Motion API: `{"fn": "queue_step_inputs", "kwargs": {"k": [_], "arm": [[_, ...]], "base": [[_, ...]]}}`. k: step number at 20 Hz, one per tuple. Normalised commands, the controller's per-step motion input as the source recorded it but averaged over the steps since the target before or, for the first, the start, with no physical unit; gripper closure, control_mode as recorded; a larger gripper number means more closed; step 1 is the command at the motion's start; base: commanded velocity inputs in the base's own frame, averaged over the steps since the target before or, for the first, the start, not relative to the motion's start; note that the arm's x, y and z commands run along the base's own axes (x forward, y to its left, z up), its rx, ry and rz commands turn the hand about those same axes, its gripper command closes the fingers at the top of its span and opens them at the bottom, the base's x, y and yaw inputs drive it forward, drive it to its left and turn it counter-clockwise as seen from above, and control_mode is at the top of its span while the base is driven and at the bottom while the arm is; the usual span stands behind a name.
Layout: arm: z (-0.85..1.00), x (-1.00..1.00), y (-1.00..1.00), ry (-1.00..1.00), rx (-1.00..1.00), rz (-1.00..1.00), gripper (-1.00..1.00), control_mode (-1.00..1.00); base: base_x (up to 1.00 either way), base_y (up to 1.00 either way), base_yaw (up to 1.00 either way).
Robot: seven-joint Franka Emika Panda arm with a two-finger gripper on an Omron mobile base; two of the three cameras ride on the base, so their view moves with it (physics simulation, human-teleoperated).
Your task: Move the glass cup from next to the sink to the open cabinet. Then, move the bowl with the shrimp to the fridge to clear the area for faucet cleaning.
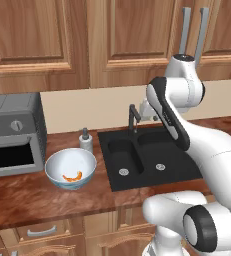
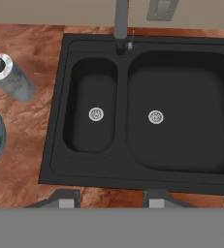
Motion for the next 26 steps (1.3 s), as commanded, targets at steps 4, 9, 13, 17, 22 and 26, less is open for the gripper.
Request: {"fn": "queue_step_inputs", "kwargs": {"k": [4,9,13,17,22,26], "arm": [[-0.02,0.02,0.00,0.07,0.00,0.00,-1.00,-1.00],[0.00,-0.01,0.00,0.00,0.00,0.00,-1.00,-1.00],[0.00,-0.01,0.00,0.00,0.00,0.00,-1.00,-1.00],[-0.03,-0.17,0.00,0.00,0.00,0.00,-1.00,1.00],[0.00,0.00,0.00,0.00,0.00,0.00,-1.00,1.00],[0.00,0.00,0.00,0.00,0.00,0.00,-1.00,1.00]], "base": [[0.00,0.00,0.00],[0.00,0.00,0.00],[0.00,0.00,0.00],[-0.26,0.09,0.00],[-0.10,0.54,0.00],[0.07,0.78,0.00]]}}
